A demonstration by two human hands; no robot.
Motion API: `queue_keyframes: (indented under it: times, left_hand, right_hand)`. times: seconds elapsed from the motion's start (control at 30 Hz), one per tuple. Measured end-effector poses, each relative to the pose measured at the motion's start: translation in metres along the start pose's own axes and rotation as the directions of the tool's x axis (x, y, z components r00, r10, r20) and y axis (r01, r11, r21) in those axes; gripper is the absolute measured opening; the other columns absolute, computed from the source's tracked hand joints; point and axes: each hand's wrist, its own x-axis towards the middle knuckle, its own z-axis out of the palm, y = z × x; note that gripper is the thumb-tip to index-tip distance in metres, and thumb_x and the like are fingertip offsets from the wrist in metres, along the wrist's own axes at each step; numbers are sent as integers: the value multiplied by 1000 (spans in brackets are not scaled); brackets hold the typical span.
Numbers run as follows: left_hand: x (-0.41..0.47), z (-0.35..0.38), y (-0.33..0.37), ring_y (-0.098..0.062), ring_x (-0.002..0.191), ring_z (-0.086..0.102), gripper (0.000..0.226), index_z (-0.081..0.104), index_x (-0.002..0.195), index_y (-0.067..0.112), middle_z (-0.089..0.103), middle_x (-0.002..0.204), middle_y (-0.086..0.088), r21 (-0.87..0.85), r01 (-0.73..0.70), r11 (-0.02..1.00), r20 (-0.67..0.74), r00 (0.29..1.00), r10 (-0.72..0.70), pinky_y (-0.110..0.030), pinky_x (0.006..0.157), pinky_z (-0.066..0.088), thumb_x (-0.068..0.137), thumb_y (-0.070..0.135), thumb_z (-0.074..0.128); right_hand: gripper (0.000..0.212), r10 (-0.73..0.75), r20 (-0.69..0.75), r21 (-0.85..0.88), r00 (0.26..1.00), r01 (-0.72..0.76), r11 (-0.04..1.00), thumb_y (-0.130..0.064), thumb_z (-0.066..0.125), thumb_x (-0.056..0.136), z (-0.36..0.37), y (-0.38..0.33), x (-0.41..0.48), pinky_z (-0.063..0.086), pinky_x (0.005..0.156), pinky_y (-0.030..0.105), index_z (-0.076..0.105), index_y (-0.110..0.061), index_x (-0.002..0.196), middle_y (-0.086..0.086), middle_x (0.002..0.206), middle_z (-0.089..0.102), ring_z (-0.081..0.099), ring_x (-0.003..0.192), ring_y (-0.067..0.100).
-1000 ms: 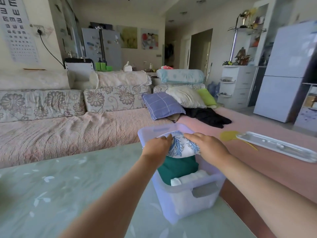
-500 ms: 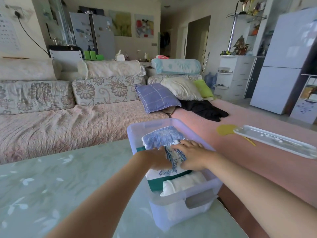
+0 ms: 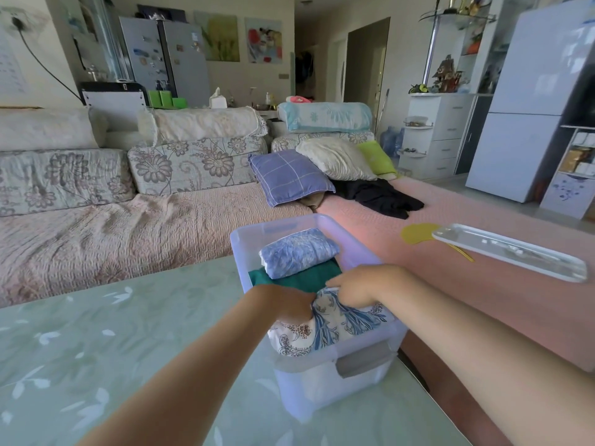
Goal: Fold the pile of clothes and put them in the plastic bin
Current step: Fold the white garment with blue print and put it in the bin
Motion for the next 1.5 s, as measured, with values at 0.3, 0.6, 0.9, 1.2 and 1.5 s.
queue_keyframes:
  times: [0.3, 0.6, 0.9, 1.2, 1.5]
  left_hand:
    - [-12, 4, 13, -27, 106, 57, 40, 50, 134, 12, 58, 123, -9, -28, -38, 999, -4, 999, 38, -33, 82, 46, 97, 18, 35]
    - [-8, 21, 22, -26, 88, 51, 31, 54, 122, 5, 61, 119, -16, 97, -55, 994, -62, 996, 62, -32, 74, 37, 101, 9, 32]
    - [-8, 20, 19, -31, 117, 54, 45, 44, 143, 13, 54, 133, -13, 123, -47, 991, 0, 999, 48, -38, 92, 45, 102, 29, 35]
    - [-6, 29, 21, -31, 109, 59, 33, 58, 127, 7, 62, 121, -13, 185, -18, 983, -187, 981, 54, -35, 85, 46, 100, 13, 40]
    - [-12, 26, 19, -27, 113, 58, 32, 61, 124, 17, 61, 123, -5, 57, 23, 998, -308, 951, -4, -36, 88, 49, 98, 23, 43]
  right_hand:
    - [46, 39, -80, 47, 996, -35, 998, -9, 41, 86, 14, 3, -14, 44, 62, 29, 60, -18, 128, 11, 122, 63, 60, 79, 21]
    - [43, -41, -203, -32, 978, 35, 999, 0, 50, 87, 25, -7, -14, 43, 65, 35, 57, -12, 127, 10, 120, 52, 55, 100, 28]
    - [55, -60, -61, 69, 996, 64, 996, -3, 38, 97, 24, 0, -28, 41, 66, 24, 51, -27, 144, 1, 147, 49, 56, 118, 24]
    - [44, -87, -217, 182, 972, 128, 975, -22, 41, 104, 19, -4, -32, 41, 96, 32, 48, -30, 146, 1, 152, 45, 50, 128, 24]
    - [55, -37, -31, 147, 999, 41, 988, -38, 46, 102, 25, -12, -29, 35, 104, 34, 32, -31, 155, 3, 156, 39, 40, 139, 26]
